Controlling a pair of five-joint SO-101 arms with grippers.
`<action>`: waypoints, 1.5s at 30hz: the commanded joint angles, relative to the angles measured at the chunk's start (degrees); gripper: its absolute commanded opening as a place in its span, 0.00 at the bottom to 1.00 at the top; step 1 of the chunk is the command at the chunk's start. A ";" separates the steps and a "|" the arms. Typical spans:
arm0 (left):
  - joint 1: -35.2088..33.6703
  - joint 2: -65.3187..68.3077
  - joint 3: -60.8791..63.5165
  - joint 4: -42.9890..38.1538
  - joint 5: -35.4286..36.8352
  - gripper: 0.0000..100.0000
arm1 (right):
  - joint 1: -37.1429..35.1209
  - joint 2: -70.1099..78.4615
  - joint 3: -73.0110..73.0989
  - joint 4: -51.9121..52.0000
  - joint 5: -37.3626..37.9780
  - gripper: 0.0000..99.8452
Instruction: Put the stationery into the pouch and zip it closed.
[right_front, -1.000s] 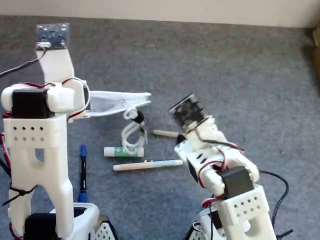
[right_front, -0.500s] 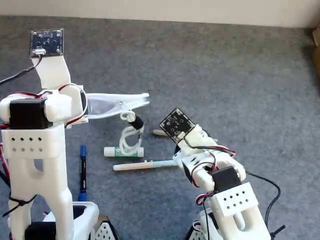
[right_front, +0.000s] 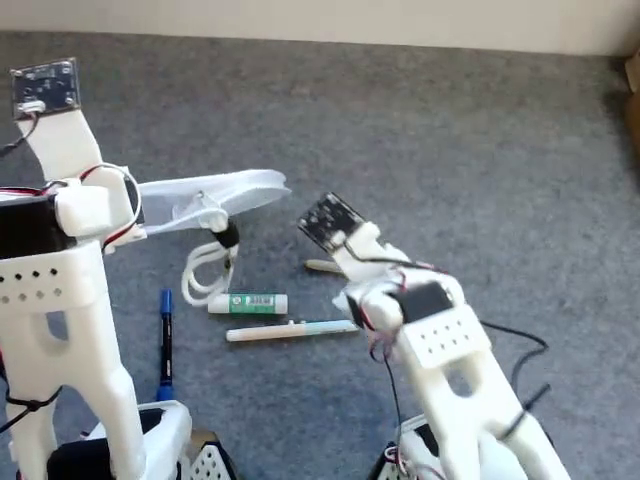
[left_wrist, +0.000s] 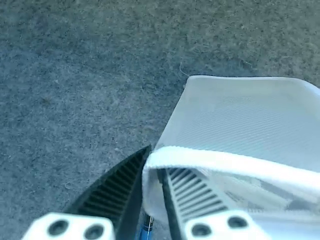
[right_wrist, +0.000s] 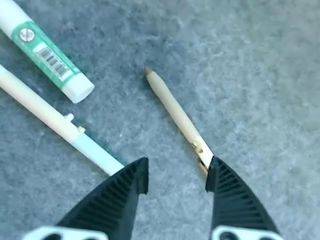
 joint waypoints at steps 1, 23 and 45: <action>-0.84 -0.84 -0.31 -0.97 0.18 0.01 | -2.33 6.55 -7.69 -1.54 0.70 0.18; -3.30 -0.84 -0.13 -1.76 0.26 0.01 | -5.67 39.25 -28.97 -1.71 11.52 0.18; -3.21 -0.84 0.22 -1.76 0.26 0.01 | -5.32 51.82 -34.51 -1.36 11.60 0.00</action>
